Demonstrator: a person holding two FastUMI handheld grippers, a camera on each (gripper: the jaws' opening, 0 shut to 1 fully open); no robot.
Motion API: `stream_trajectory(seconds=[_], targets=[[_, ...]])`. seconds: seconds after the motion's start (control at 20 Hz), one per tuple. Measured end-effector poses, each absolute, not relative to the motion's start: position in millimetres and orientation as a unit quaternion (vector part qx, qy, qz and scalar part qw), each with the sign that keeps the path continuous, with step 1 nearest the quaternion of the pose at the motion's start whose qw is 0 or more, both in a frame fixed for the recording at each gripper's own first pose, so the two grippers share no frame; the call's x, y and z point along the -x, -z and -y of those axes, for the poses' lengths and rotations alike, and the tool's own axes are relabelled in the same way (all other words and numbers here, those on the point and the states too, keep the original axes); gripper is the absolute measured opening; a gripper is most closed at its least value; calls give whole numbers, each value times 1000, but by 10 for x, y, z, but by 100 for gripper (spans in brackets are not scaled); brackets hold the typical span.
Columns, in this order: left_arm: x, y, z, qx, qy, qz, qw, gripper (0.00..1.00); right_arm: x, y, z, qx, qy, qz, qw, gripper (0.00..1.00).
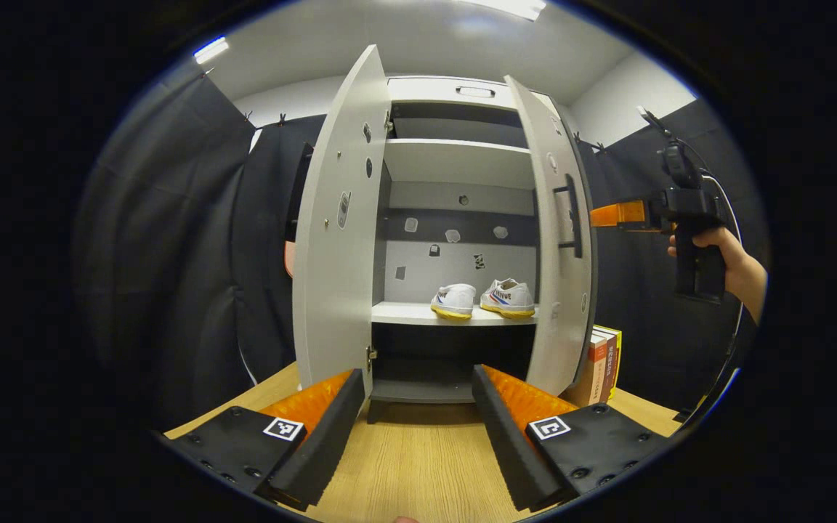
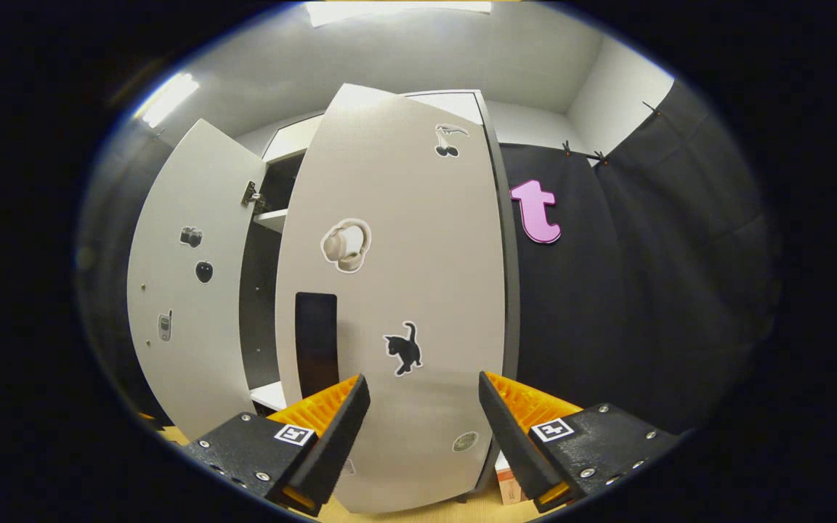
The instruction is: Grab one shoe with the right hand and put it into the shoe cabinet, grab the other shoe with the left hand and put it into the shoe cabinet; then close the right door with the right hand and the left door with the left hand.
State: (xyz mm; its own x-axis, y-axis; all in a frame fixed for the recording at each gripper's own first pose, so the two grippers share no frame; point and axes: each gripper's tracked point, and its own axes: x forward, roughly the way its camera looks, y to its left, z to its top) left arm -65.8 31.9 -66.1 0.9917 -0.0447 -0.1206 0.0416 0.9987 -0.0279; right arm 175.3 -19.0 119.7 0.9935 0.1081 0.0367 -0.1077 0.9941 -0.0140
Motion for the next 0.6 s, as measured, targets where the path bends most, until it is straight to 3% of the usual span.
stream_trajectory(seconds=[0.2,0.25,0.6], targets=[[700,635,-411,10,13,-58,998,97,-1677,-1220,85,-10,-65,14,998,93],[691,628,-412,12,13,-58,998,97,-1637,-1227,79,-13,-65,16,998,97],[702,602,-364,19,21,-63,998,97,-1061,-1085,167,-14,-45,20,999,93]])
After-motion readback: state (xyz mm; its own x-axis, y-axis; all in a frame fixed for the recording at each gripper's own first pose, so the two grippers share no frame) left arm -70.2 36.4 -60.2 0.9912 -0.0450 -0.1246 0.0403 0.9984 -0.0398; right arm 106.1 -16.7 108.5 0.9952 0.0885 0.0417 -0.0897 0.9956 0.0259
